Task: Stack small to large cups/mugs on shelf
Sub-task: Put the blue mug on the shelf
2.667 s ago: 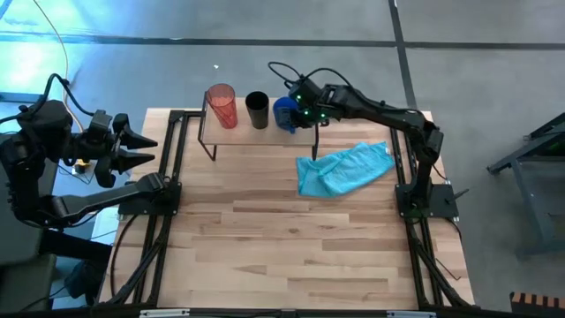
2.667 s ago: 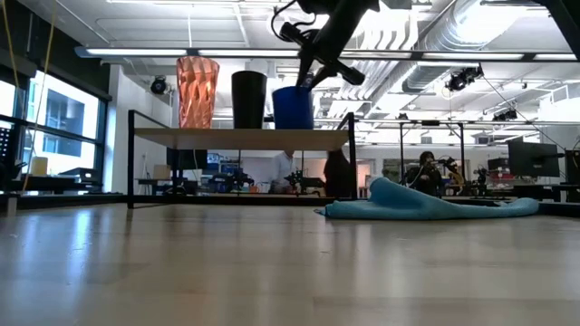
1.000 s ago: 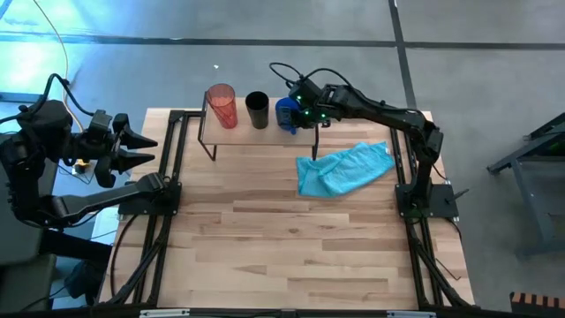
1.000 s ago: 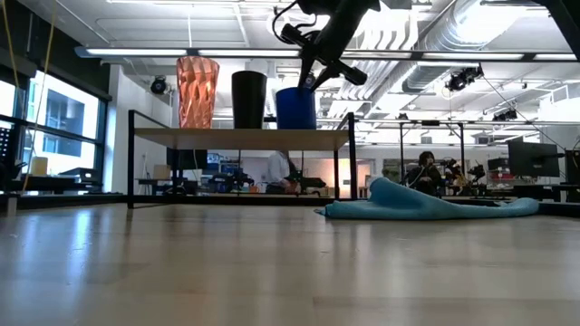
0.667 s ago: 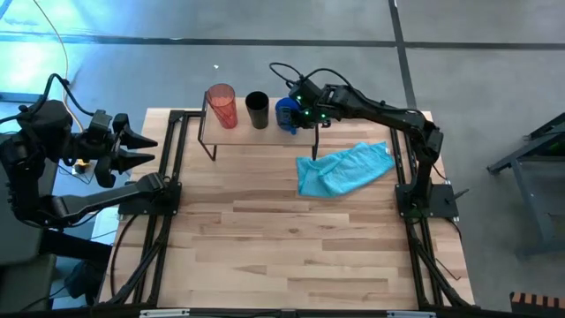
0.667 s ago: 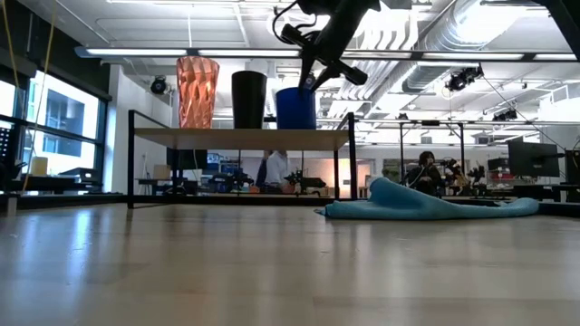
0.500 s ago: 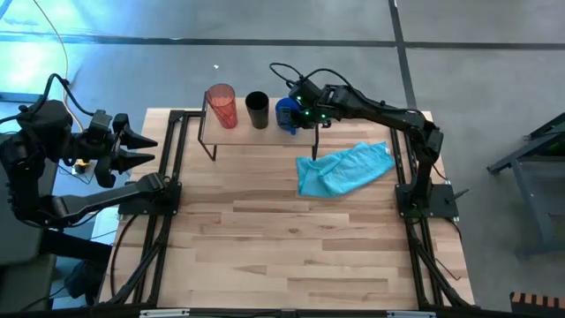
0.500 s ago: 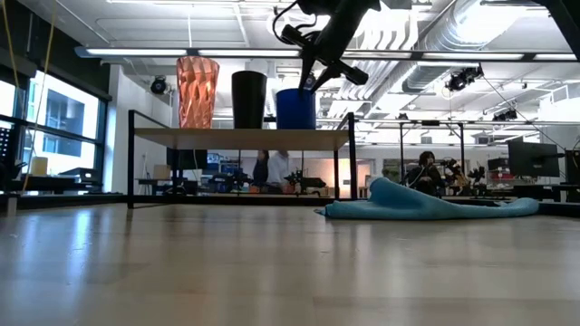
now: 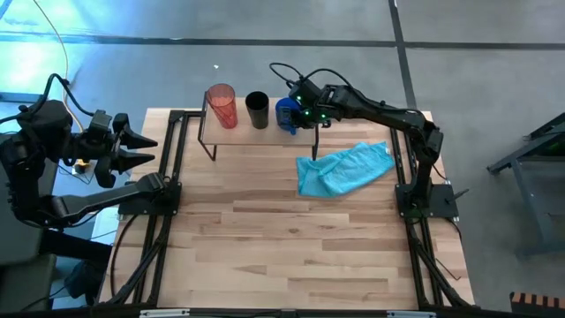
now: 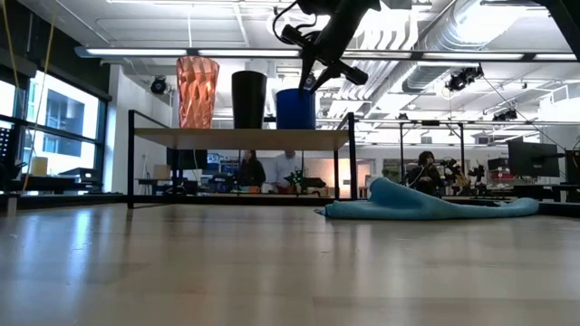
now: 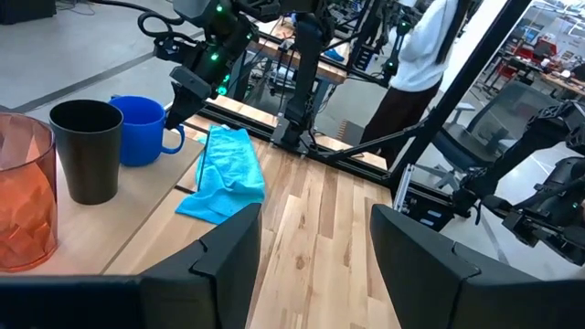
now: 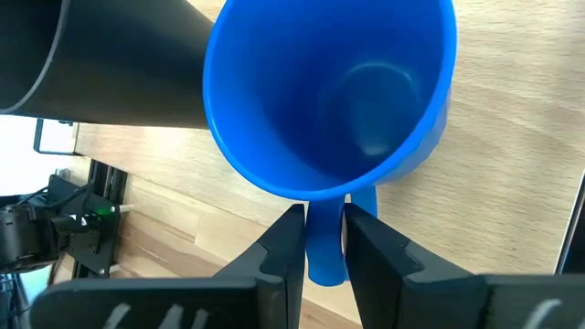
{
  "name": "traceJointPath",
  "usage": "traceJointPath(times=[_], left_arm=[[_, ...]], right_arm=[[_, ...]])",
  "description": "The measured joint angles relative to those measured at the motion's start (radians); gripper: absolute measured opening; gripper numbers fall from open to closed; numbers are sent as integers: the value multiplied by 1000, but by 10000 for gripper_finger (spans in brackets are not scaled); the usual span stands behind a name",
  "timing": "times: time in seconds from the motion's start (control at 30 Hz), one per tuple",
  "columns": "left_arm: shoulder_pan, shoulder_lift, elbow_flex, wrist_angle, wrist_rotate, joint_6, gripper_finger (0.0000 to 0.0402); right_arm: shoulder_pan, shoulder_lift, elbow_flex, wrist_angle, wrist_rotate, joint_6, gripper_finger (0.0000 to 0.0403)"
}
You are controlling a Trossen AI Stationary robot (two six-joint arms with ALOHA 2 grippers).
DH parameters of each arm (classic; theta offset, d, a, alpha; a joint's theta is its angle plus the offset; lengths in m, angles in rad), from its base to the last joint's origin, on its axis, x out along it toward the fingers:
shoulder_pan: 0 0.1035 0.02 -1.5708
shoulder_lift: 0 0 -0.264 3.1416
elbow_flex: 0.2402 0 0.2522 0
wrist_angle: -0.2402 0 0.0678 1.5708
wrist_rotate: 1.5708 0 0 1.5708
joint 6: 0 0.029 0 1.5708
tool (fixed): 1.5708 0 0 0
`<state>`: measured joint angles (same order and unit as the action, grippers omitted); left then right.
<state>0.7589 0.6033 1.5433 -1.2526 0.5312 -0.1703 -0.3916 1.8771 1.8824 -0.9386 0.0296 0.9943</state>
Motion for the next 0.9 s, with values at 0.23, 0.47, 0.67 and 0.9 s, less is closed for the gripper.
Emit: traceJointPath(times=[0.23,0.47,0.67,0.9], left_arm=[[0,0,0,0,0,1,193],[0,0,0,0,0,1,193],[0,0,0,0,0,1,193],[0,0,0,0,0,7,193]], right_arm=[[4,0,0,1,-11,-6,67],[5,0,0,1,-14,-8,67],[5,0,0,1,-14,-8,67],[-6,0,0,1,-15,3,67]])
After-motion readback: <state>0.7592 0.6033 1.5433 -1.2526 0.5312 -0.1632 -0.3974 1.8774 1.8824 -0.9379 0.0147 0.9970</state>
